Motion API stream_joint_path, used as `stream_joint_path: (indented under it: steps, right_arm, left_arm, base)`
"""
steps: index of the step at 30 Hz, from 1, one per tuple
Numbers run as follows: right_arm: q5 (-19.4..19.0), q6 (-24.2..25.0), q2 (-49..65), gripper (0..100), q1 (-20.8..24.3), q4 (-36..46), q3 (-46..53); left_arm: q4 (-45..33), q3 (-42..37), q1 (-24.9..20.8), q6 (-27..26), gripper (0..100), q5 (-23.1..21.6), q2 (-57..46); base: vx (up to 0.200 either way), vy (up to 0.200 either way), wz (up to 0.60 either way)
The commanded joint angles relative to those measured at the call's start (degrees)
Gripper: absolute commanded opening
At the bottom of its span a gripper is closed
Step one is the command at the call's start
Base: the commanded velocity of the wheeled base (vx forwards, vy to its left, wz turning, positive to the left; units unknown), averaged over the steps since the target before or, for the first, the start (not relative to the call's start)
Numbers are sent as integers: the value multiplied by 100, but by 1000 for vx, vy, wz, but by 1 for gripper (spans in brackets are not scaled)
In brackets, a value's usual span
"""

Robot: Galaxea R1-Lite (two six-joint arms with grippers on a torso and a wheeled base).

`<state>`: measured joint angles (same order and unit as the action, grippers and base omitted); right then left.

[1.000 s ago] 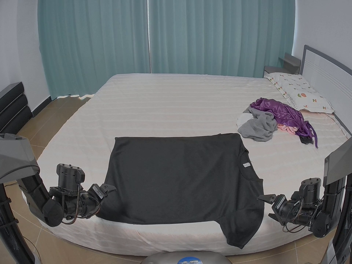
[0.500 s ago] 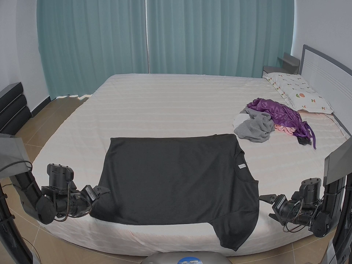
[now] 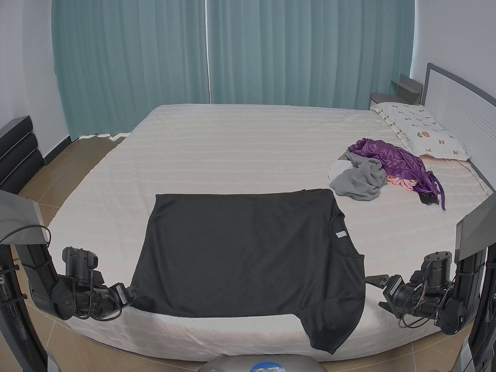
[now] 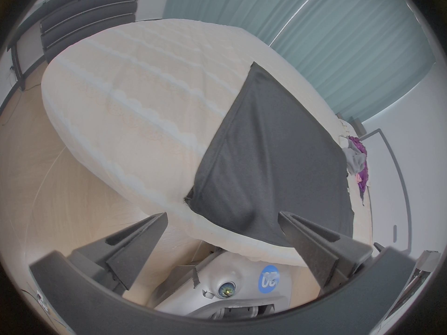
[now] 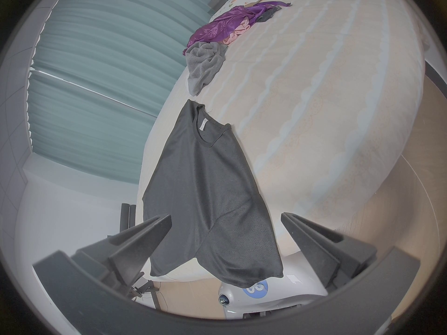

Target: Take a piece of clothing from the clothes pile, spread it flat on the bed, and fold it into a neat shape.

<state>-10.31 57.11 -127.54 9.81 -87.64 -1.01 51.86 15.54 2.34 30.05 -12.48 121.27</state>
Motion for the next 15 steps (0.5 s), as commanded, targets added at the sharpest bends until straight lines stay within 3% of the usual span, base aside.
stream_joint_path:
  steps: [1,10,15]
  right_arm:
    - [3,2,-26,100,3,1,101]
    - [12,-7,-8,100,12,-8,101]
    - [12,-7,-26,100,12,-8,101]
  left_arm:
    - [8,80,-41,1,100,132,283]
    - [8,406,-419,45,100,800,626]
    - [8,494,-445,62,100,870,661]
  base:
    - [0,0,0]
    - [0,0,0]
    - [0,0,0]
